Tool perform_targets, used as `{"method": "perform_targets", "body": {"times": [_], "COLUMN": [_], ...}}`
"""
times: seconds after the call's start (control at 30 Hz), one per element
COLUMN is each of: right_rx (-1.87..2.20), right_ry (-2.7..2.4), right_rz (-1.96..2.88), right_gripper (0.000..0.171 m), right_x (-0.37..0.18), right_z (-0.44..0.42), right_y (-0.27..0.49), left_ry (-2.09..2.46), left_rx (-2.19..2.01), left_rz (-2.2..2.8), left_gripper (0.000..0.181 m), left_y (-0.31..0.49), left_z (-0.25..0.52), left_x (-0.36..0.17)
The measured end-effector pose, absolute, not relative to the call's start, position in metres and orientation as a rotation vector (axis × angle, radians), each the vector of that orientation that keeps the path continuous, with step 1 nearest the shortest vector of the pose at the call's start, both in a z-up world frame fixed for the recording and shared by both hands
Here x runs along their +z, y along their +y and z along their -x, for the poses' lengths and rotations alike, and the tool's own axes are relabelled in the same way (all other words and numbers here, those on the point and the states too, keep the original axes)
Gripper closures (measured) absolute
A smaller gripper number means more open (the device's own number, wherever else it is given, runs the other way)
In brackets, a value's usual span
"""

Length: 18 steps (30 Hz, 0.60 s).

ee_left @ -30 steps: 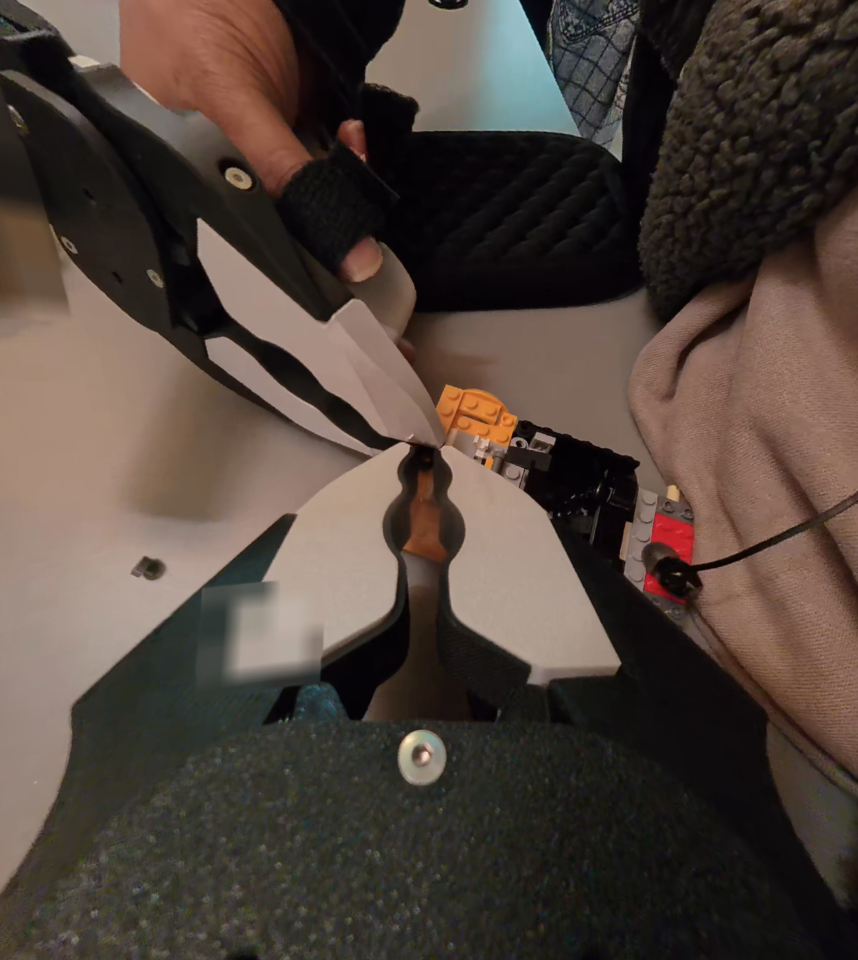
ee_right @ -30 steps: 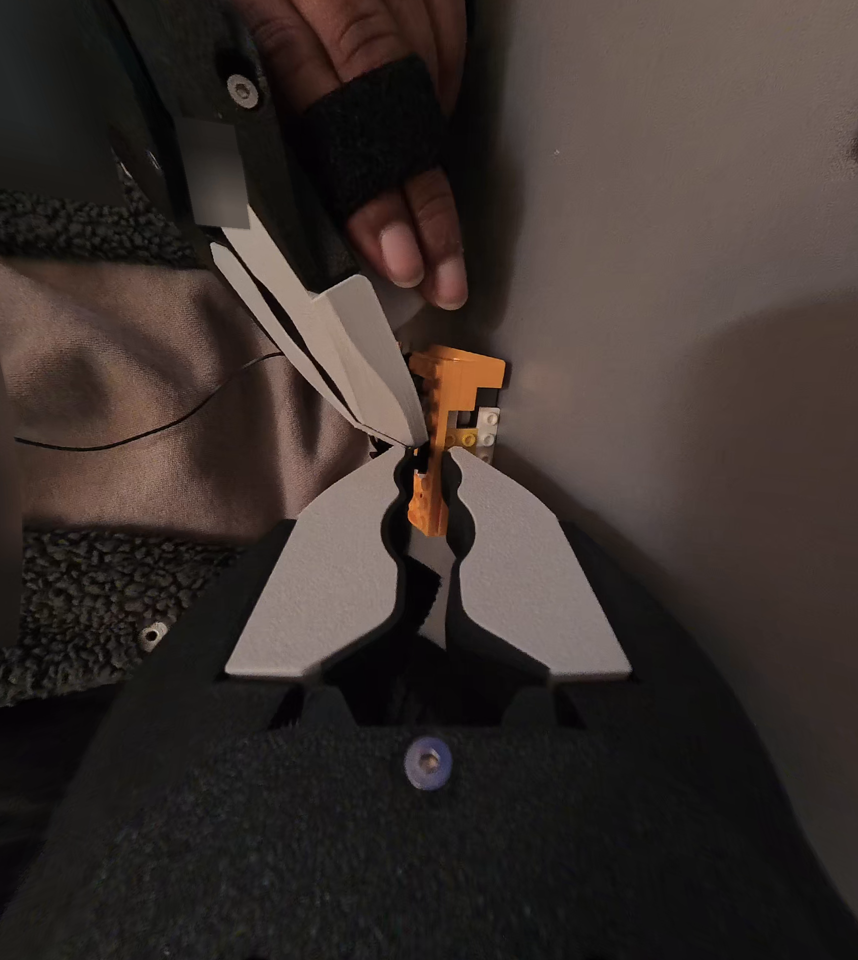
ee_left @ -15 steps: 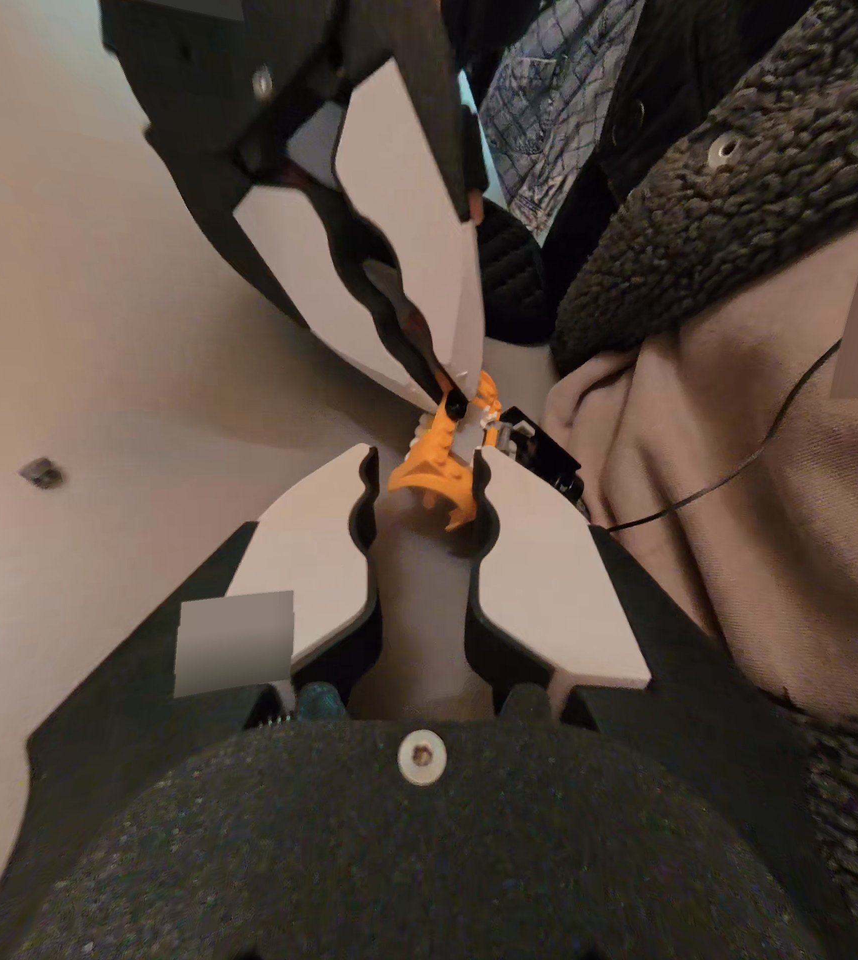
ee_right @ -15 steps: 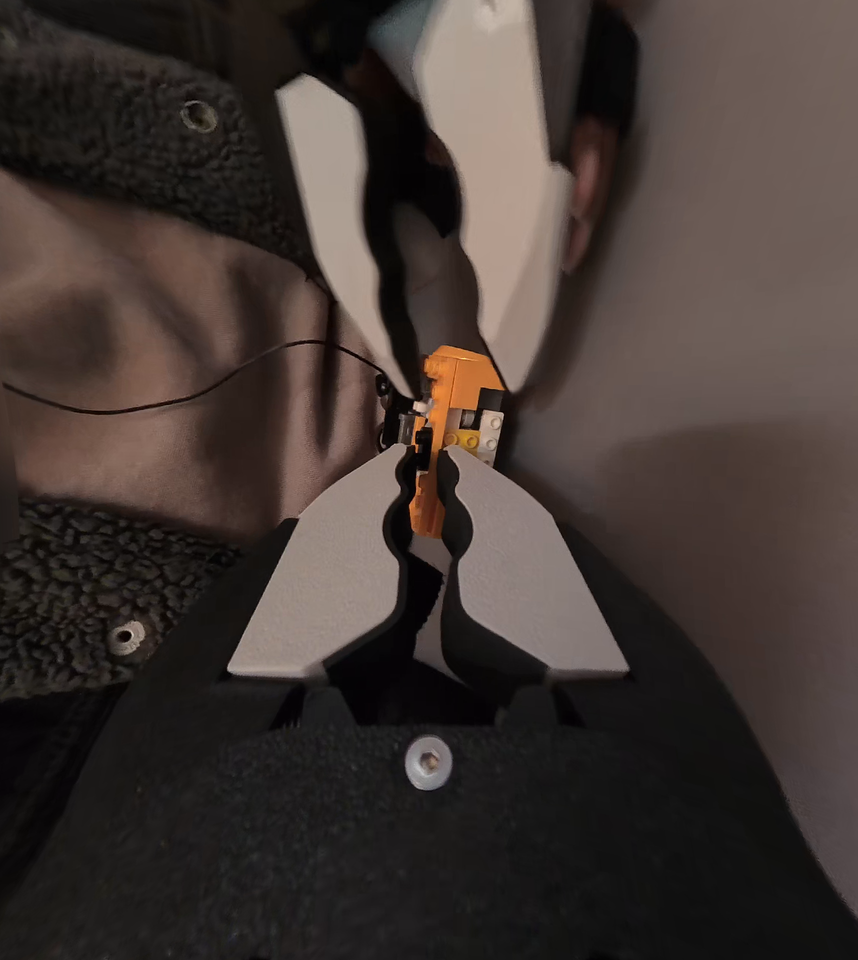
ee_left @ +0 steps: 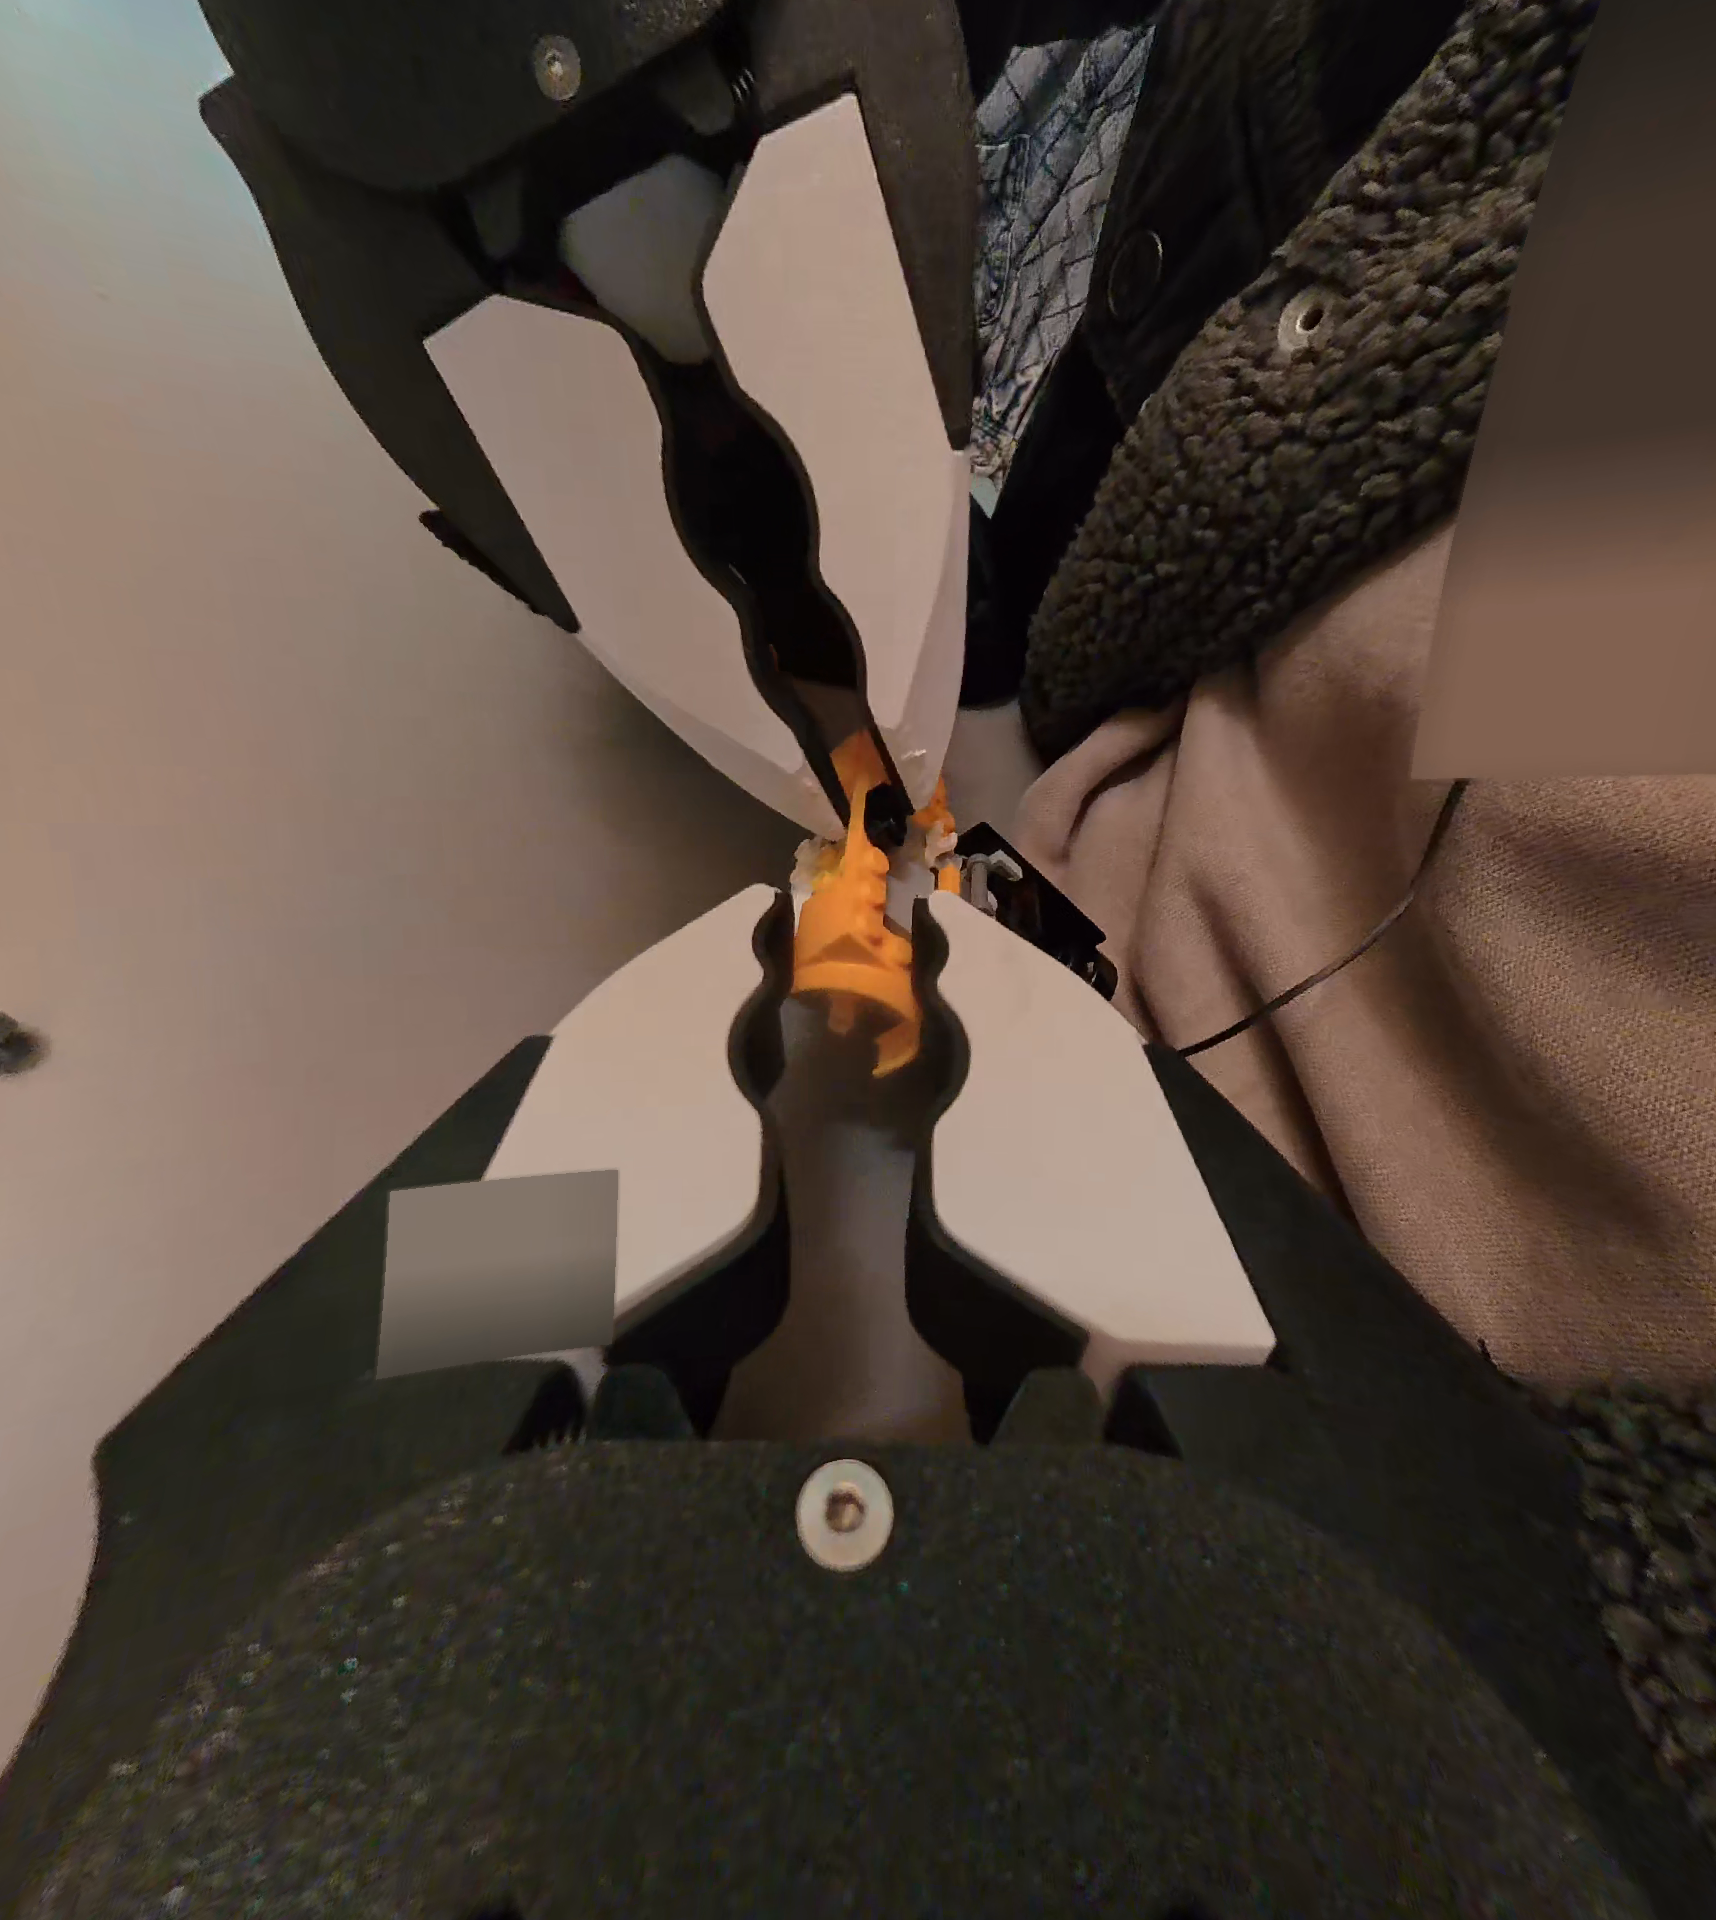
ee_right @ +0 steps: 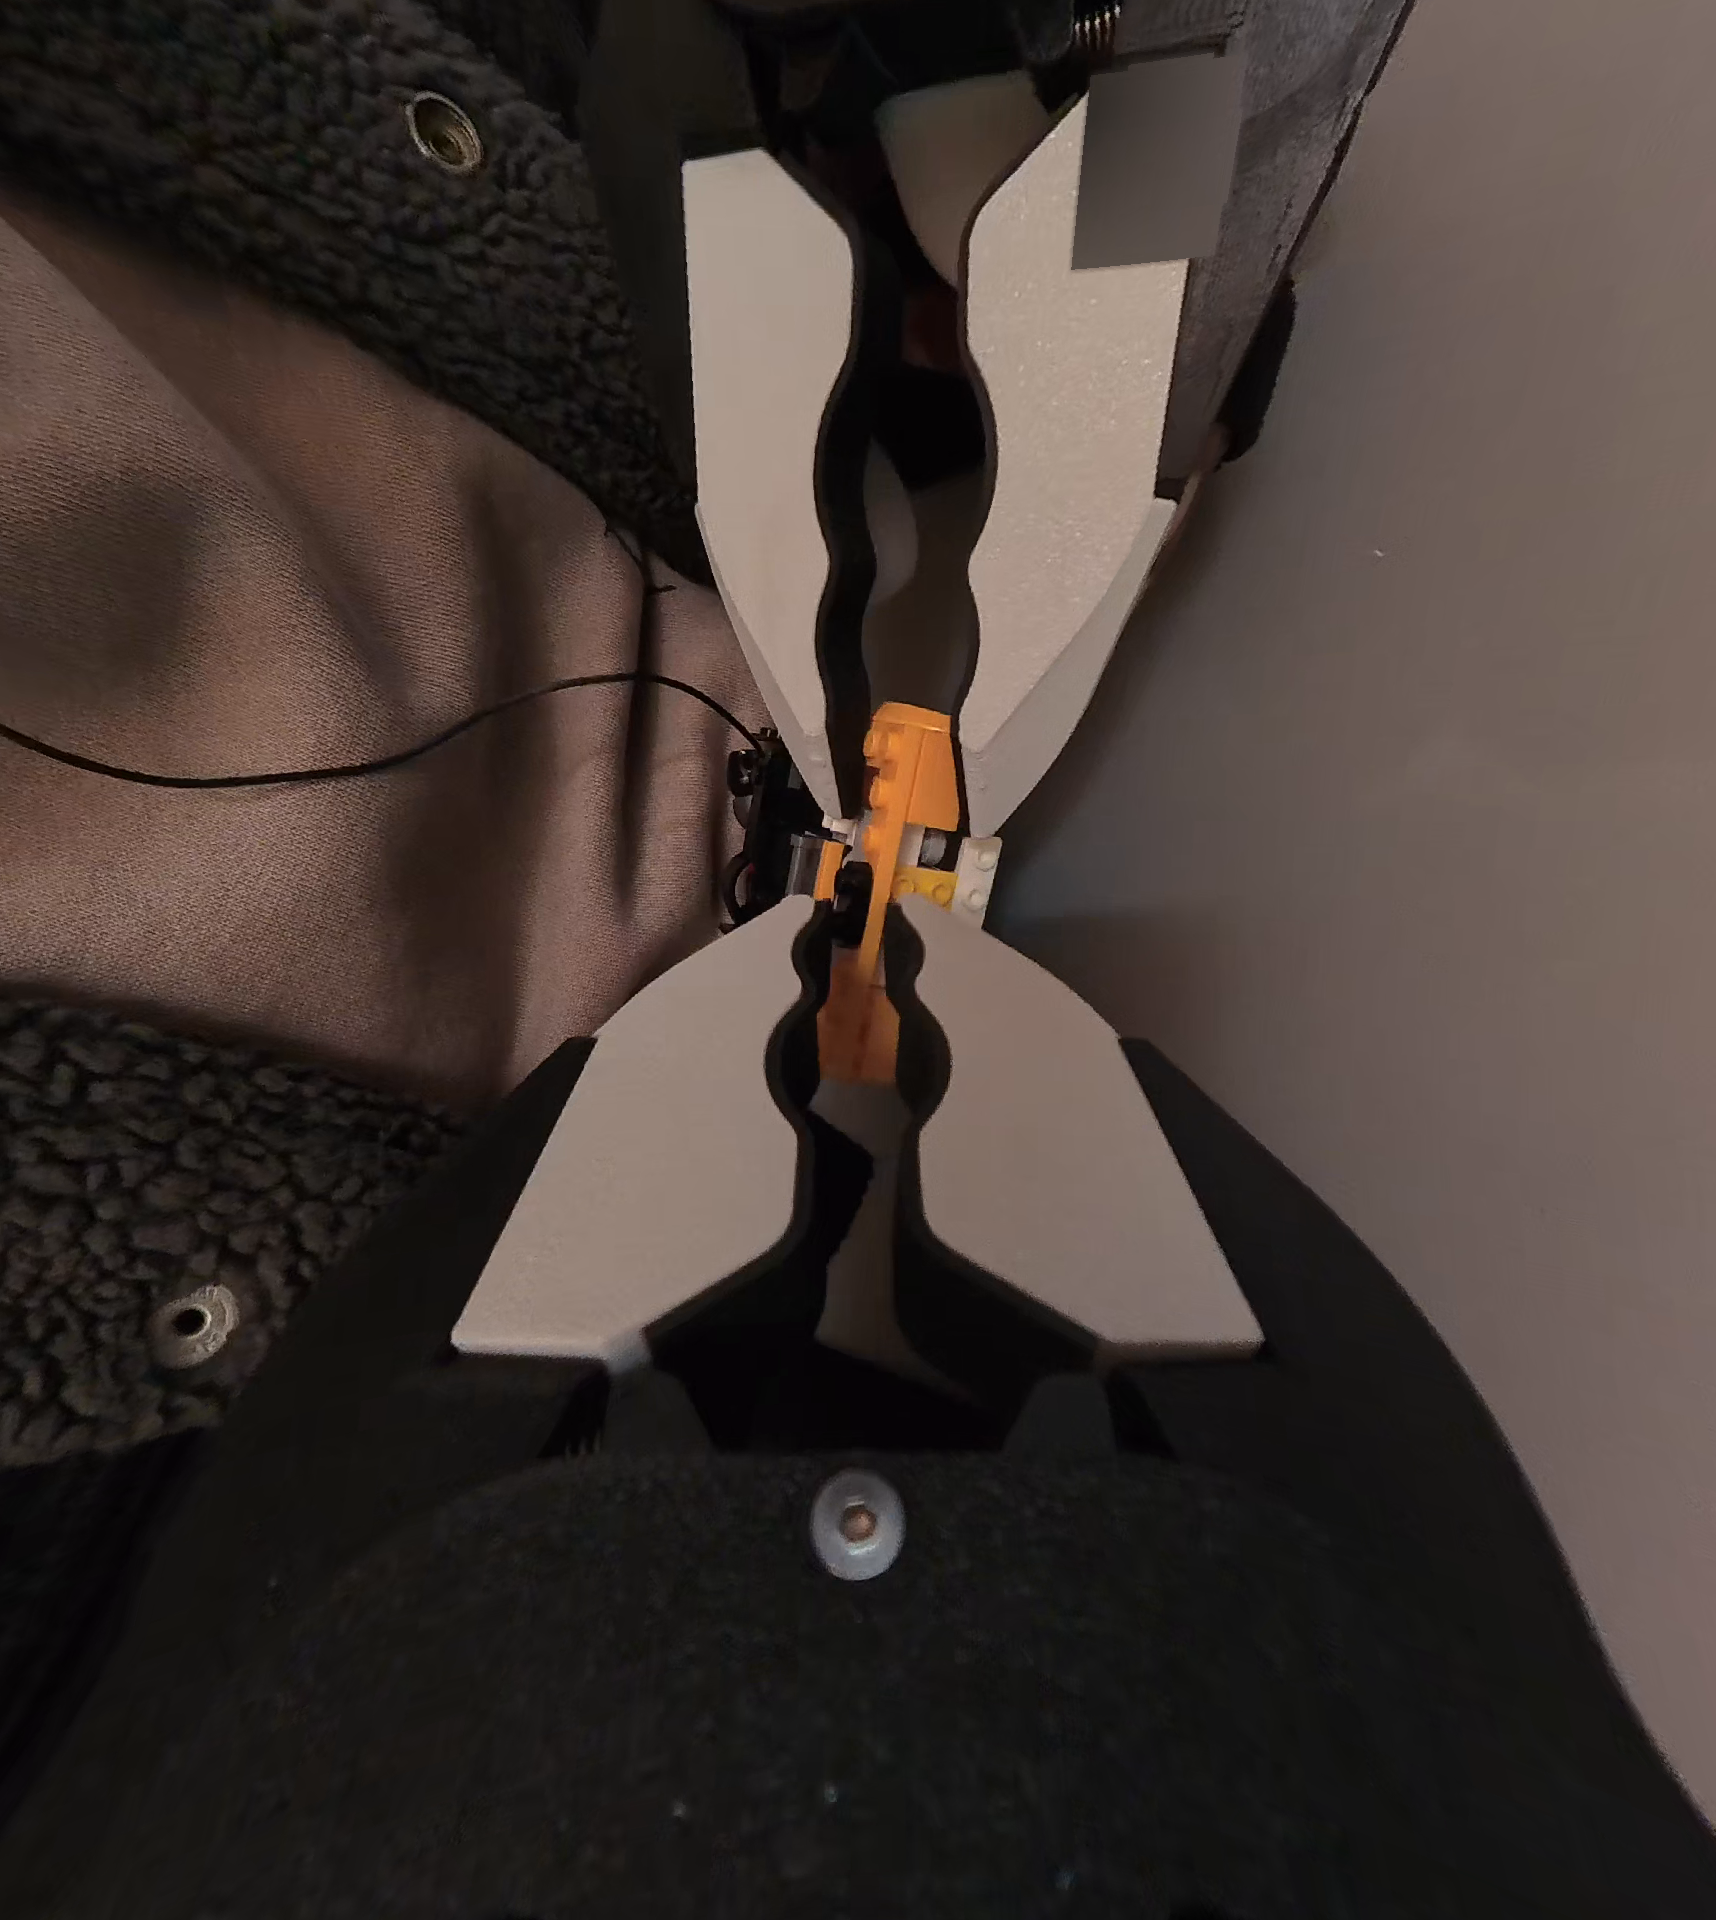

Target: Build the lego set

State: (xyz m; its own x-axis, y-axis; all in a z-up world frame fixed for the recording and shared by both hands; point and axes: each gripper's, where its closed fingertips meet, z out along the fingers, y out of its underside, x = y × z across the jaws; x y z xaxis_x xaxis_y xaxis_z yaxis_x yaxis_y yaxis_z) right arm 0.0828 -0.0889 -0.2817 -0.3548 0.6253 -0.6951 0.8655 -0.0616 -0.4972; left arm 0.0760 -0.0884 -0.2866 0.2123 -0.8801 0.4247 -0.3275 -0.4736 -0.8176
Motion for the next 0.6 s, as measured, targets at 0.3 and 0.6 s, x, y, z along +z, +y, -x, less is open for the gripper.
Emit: {"method": "perform_targets", "body": {"times": [0.3,0.6], "right_rx": [-1.323,-1.337], "right_ry": [1.949,1.947], "right_rz": [-1.626,-1.673], "right_gripper": [0.162,0.163], "right_x": [-0.2852,-0.2854], "right_z": [-0.0807,-0.0801], "right_y": [-0.0917,-0.0918], "left_ry": [1.124,1.119], "left_rx": [-1.219,-1.232], "left_rz": [1.929,1.925], "left_gripper": [0.161,0.161], "left_y": [-0.0896,-0.0910], "left_z": [-0.0761,-0.0764], "left_x": [-0.2882,-0.2869]}}
